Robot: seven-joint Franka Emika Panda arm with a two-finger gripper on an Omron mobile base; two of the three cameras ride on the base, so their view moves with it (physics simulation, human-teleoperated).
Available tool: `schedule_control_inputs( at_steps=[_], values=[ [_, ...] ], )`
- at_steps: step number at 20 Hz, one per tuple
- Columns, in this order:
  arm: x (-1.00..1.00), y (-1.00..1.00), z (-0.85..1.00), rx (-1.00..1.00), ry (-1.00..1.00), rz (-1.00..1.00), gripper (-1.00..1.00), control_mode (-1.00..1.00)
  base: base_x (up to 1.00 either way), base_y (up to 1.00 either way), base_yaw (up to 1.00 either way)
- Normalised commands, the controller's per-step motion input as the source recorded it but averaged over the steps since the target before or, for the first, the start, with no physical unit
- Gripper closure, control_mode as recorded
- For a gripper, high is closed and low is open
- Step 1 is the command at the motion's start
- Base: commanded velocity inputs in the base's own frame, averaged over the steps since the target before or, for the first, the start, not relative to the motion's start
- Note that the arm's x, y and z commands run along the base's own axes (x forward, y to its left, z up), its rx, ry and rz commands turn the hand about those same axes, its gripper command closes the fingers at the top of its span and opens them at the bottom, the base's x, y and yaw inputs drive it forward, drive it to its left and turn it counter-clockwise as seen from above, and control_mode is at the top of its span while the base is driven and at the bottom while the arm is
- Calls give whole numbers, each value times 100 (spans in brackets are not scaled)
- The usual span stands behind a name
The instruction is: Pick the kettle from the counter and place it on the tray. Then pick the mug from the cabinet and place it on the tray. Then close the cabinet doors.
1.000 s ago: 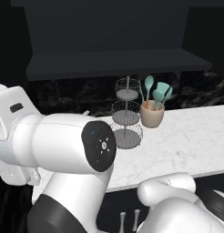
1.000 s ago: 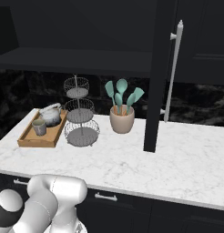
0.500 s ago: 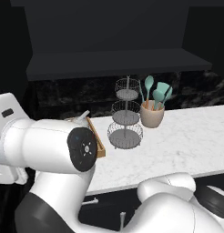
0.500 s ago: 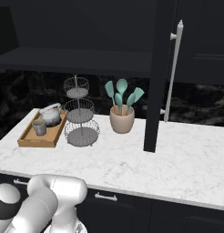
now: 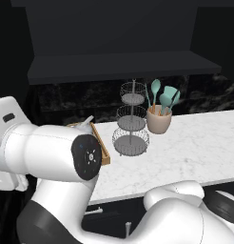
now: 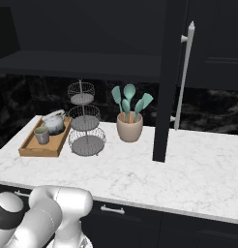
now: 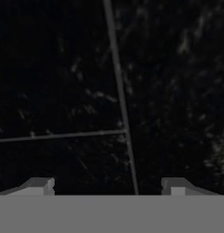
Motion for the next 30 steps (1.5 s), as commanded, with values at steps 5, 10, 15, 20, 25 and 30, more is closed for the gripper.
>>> schedule_control_inputs(
  at_steps=[5,10,15,20,25,30],
  values=[
    [33,-1,-13,-2,0,0,-100,-100,0,0,0],
    [29,-14,-7,-6,0,-3,-100,-100,0,0,0],
    [34,-17,-1,-2,0,-8,-100,-100,0,0,0],
    [37,-26,0,0,0,-13,-100,-100,0,0,0],
    [34,-44,0,0,3,-17,-100,-100,0,0,0],
    [32,-55,0,0,9,-17,-100,-100,0,0,0]
  ],
)
